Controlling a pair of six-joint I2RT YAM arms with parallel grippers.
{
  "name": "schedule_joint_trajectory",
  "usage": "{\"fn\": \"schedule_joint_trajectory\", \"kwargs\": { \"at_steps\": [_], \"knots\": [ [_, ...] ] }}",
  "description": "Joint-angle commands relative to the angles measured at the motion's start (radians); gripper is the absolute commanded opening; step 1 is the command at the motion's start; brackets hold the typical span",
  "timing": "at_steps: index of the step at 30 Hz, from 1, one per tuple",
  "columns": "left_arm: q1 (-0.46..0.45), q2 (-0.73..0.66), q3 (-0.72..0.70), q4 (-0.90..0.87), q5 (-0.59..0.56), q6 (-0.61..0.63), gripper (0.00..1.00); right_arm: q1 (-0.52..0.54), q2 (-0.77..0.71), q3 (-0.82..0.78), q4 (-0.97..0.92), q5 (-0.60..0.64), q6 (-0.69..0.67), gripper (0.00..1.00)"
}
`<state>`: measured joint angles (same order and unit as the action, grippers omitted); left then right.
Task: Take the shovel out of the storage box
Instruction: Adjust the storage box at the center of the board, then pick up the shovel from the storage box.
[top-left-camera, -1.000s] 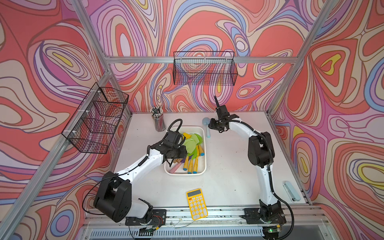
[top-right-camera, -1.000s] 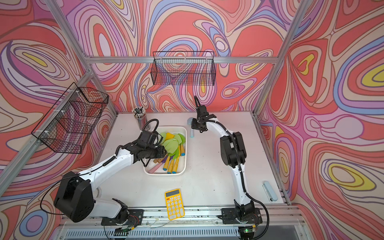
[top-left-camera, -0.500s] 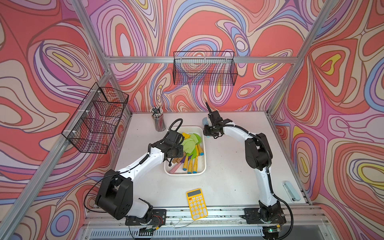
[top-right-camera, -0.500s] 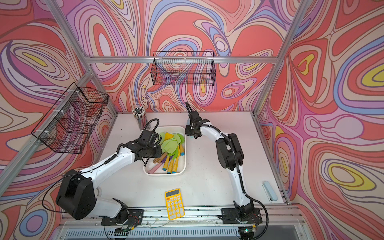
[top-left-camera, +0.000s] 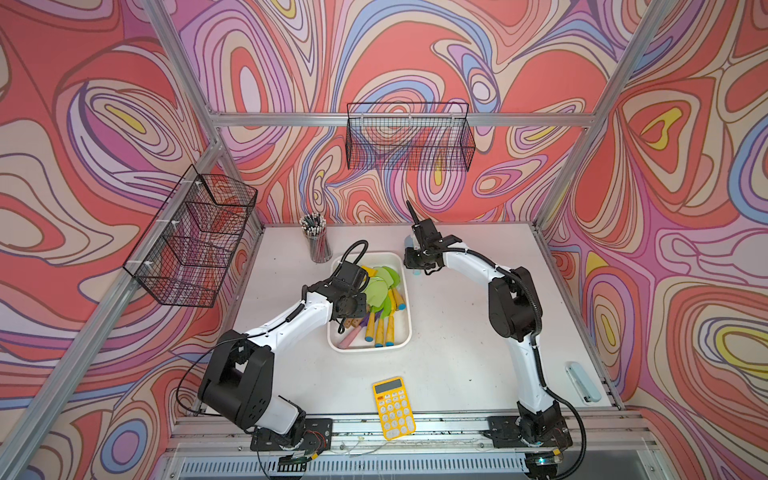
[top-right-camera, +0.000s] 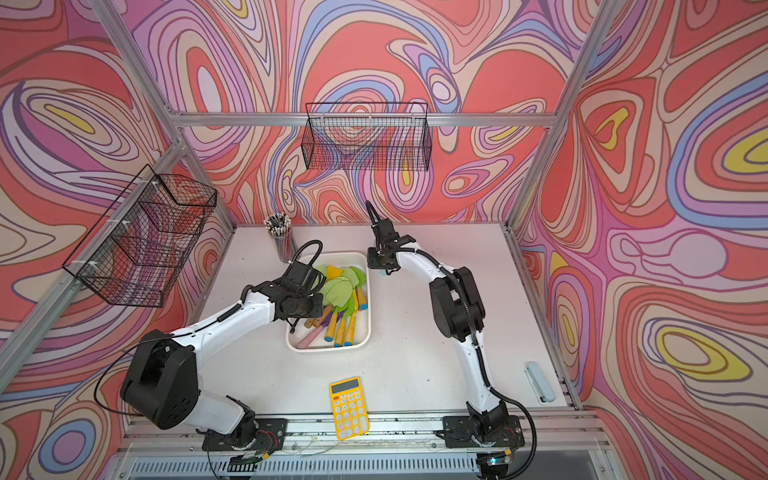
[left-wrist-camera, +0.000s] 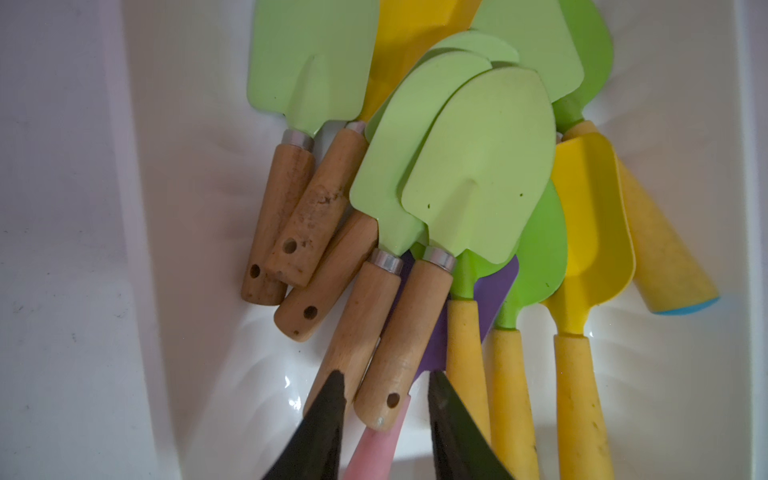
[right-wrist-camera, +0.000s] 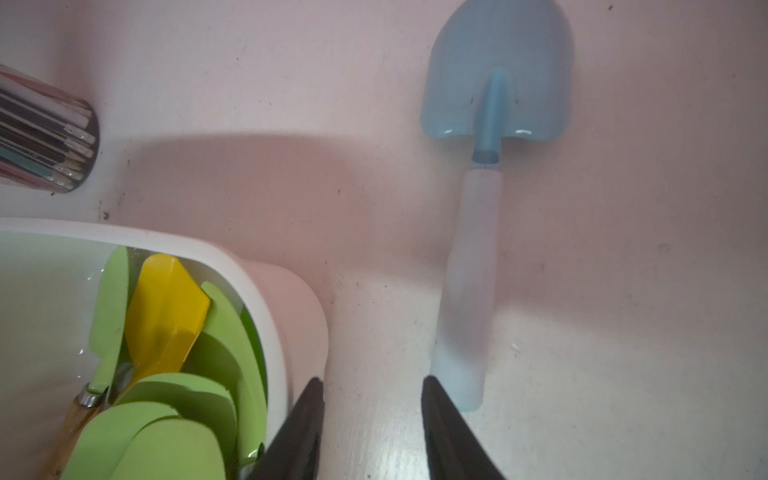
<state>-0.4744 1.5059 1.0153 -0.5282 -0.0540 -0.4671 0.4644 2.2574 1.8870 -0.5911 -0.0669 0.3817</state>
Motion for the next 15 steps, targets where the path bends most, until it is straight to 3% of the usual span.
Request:
{"fn": "schedule_joint_trajectory", "kwargs": {
  "at_steps": [1,15],
  "knots": [
    [-0.005,0.022,0.036,-0.025,0.020,0.023,0.34,0.004,-0.117,-0.065,0.006,0.059,-0.019,0.38],
    [-0.026,0.090,0.033,-0.026,0.020,0.034,0.34,0.004,-0.401,-0.421,0.114,0.024,0.037,0.37]
  ]
}}
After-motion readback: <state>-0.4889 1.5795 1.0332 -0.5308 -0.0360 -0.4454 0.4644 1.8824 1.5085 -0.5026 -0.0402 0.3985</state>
